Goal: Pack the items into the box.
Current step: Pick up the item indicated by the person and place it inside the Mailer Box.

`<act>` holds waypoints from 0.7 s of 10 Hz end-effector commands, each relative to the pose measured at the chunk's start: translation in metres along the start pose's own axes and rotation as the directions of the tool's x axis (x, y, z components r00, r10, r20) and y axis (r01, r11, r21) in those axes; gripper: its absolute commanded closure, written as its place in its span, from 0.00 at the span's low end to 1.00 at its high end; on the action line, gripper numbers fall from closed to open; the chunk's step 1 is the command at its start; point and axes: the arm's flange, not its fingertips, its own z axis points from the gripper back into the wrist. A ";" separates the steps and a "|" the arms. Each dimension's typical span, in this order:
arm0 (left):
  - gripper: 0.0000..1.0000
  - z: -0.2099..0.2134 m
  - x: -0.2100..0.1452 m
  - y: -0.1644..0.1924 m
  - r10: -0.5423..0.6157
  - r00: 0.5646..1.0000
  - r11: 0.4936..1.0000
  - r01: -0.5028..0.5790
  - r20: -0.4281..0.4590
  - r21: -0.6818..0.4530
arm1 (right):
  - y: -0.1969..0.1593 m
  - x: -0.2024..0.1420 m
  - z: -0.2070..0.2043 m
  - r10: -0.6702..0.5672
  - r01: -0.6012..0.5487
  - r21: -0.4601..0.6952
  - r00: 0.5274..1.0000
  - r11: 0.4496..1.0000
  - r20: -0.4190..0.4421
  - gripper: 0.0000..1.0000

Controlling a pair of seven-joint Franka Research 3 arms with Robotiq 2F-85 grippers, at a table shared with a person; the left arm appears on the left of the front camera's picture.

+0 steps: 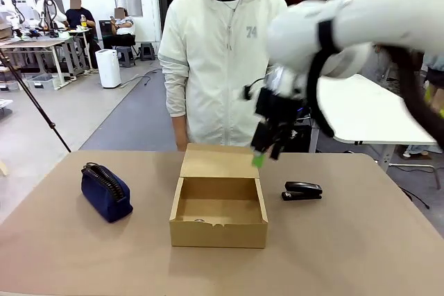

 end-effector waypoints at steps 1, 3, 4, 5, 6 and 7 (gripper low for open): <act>0.00 -0.001 0.000 -0.003 0.009 1.000 1.000 -0.009 0.005 -0.018 | -0.026 -0.052 0.035 -0.323 0.298 0.188 0.939 0.936 0.116 0.00; 0.00 -0.001 0.000 -0.003 0.009 1.000 1.000 -0.009 0.005 -0.018 | -0.063 -0.138 0.072 -0.574 0.391 0.511 0.774 0.765 0.267 0.00; 0.00 -0.001 0.000 -0.003 0.009 1.000 1.000 -0.009 0.005 -0.018 | -0.081 -0.184 0.081 -0.674 0.361 0.653 0.666 0.666 0.320 0.00; 0.00 -0.001 0.000 -0.003 0.009 1.000 1.000 -0.009 0.005 -0.018 | -0.103 -0.233 0.078 -0.750 0.283 0.778 0.572 0.561 0.333 0.00; 0.00 -0.001 0.000 -0.003 0.009 1.000 1.000 -0.009 0.005 -0.018 | -0.119 -0.269 0.067 -0.813 0.232 0.846 0.480 0.480 0.330 0.00; 0.00 -0.001 0.000 -0.003 0.009 1.000 1.000 -0.009 0.005 -0.018 | -0.133 -0.300 0.052 -0.865 0.169 0.900 0.393 0.402 0.313 0.00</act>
